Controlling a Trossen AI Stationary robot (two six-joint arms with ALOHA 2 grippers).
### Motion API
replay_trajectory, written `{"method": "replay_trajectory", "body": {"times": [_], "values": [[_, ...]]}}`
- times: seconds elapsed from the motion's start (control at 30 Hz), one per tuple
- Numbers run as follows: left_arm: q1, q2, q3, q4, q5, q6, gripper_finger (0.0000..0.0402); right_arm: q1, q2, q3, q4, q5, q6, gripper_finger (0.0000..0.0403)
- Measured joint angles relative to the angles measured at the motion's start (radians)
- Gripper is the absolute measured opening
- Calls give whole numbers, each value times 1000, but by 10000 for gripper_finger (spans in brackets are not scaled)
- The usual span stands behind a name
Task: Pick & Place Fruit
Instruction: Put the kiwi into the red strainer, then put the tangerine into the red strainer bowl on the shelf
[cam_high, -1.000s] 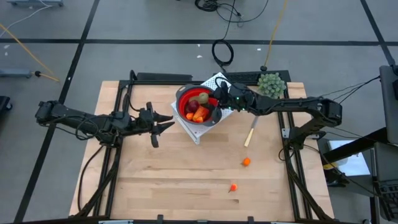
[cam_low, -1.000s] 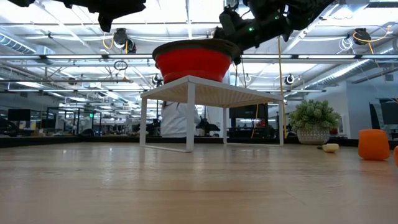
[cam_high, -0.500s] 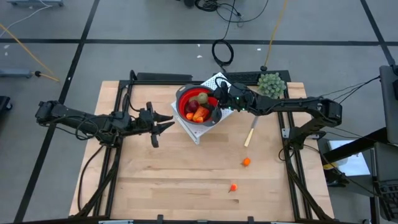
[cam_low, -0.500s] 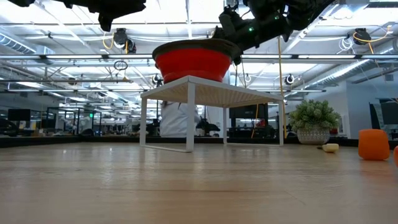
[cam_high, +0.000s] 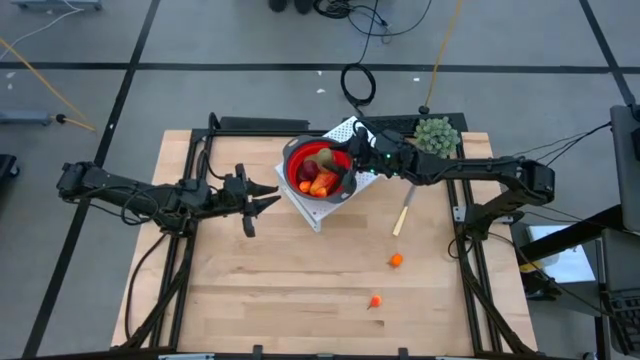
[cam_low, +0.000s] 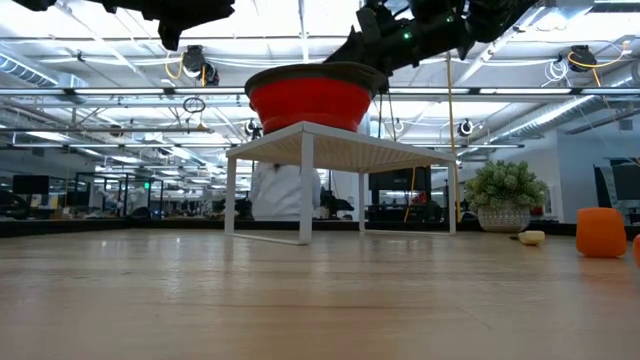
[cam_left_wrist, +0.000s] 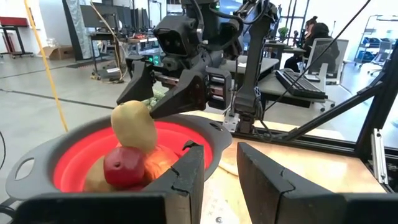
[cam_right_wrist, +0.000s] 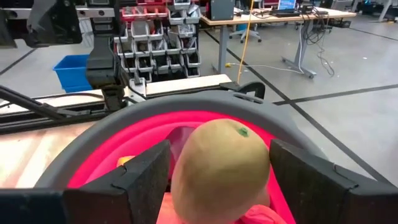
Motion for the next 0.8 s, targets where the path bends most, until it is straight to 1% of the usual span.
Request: {"method": "replay_trajectory", "body": {"times": [0.27, 0.4, 0.57, 0.7, 0.8], "values": [[0, 0, 0, 3, 27, -24, 93, 1, 0, 0, 7, 7, 0, 250], [0, 0, 0, 3, 27, -27, 93, 1, 0, 0, 7, 80, 0, 238], [0, 0, 0, 3, 27, -27, 93, 1, 0, 0, -4, 132, 0, 225], [0, 0, 0, 3, 27, -22, 93, 1, -1, 0, -1, 134, 0, 216], [0, 0, 0, 3, 27, -22, 93, 5, -30, 0, -15, 133, 7, 211]]}}
